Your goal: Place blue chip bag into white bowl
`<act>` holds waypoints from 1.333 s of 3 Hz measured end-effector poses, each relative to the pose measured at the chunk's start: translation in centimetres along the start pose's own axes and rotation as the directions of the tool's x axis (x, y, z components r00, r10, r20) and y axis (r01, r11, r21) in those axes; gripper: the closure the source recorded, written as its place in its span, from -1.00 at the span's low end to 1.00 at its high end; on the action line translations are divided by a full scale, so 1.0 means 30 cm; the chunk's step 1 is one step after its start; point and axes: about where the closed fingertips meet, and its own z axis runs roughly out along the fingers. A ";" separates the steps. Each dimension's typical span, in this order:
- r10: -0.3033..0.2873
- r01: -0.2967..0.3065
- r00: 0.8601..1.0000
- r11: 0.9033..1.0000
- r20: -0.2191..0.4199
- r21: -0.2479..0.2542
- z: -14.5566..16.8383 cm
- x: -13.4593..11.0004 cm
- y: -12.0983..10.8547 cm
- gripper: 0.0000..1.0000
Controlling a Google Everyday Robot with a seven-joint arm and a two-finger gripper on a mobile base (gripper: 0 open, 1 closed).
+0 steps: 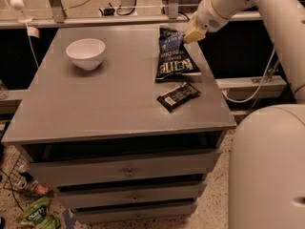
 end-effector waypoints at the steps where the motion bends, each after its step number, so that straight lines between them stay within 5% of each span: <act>1: 0.000 0.000 1.000 1.000 0.000 0.000 0.001 0.000 0.000 1.00; 2: -0.094 0.093 0.994 0.995 0.060 0.029 0.014 -0.133 -0.065 1.00; 3: -0.222 0.217 0.968 0.975 0.116 0.058 0.001 -0.324 -0.107 1.00; 4: -0.339 0.330 0.928 0.940 0.155 0.083 -0.027 -0.507 -0.108 1.00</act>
Offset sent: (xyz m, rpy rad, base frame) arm 0.0507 0.0532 0.0684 0.0450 -0.1774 0.1512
